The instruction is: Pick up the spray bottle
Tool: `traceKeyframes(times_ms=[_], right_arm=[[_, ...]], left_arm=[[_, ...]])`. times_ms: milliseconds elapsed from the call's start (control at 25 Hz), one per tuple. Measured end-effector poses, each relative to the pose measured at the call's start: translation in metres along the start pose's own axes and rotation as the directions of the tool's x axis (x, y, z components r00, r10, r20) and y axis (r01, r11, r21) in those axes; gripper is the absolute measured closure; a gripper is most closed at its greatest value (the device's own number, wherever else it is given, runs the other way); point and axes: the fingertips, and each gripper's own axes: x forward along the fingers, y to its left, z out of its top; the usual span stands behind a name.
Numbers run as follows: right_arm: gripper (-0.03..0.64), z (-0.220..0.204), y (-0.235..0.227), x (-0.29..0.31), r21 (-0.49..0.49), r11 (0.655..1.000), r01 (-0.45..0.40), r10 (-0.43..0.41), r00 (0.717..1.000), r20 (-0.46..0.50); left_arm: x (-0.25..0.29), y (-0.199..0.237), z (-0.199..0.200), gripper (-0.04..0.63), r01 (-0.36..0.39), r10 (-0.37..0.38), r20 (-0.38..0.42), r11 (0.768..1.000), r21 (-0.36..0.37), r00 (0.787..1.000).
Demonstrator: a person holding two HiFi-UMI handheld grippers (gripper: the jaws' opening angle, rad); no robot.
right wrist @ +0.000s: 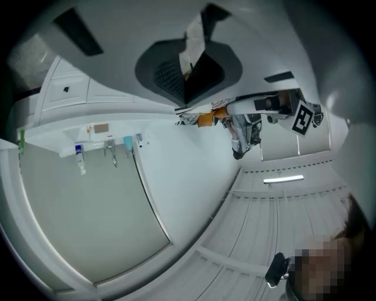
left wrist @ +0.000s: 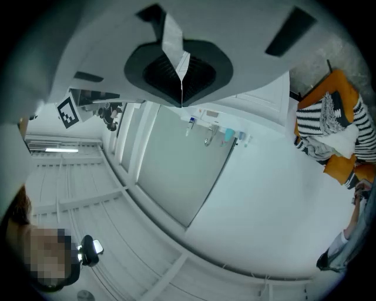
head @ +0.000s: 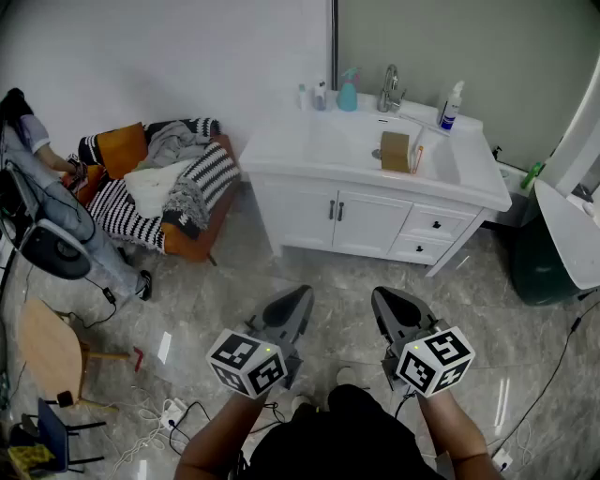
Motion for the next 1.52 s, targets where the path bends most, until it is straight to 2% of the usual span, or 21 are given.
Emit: traceKeyframes(times_ms=[240, 560, 880, 1160, 1520], right_arm=[[0.612, 0.000, -0.011, 0.006, 0.019, 1.000, 0.003, -0.003, 1.000, 0.005], [0.612, 0.004, -0.029, 0.016, 0.048, 0.999, -0.012, 0.011, 1.000, 0.014], [0.612, 0.012, -0.066, 0.023, 0.035, 0.999, -0.013, 0.013, 1.000, -0.006], [0.612, 0.022, -0.107, 0.026, 0.027, 0.999, -0.017, 0.017, 1.000, -0.013], [0.611, 0.024, -0.142, 0.040, 0.051, 0.999, -0.013, 0.014, 1.000, -0.016]], left_arm=[[0.004, 0.007, 0.000, 0.588, -0.021, 0.021, 0.009, 1.000, -0.003, 1.000], [0.018, 0.018, 0.002, 0.588, -0.041, 0.043, 0.038, 0.998, -0.045, 0.998], [0.068, 0.014, 0.002, 0.588, -0.006, 0.007, 0.046, 0.999, -0.033, 0.999], [0.119, 0.004, -0.004, 0.588, -0.009, 0.010, 0.026, 0.999, -0.044, 1.000], [0.152, 0.009, -0.002, 0.588, -0.012, 0.012, 0.003, 0.999, -0.042, 1.000]])
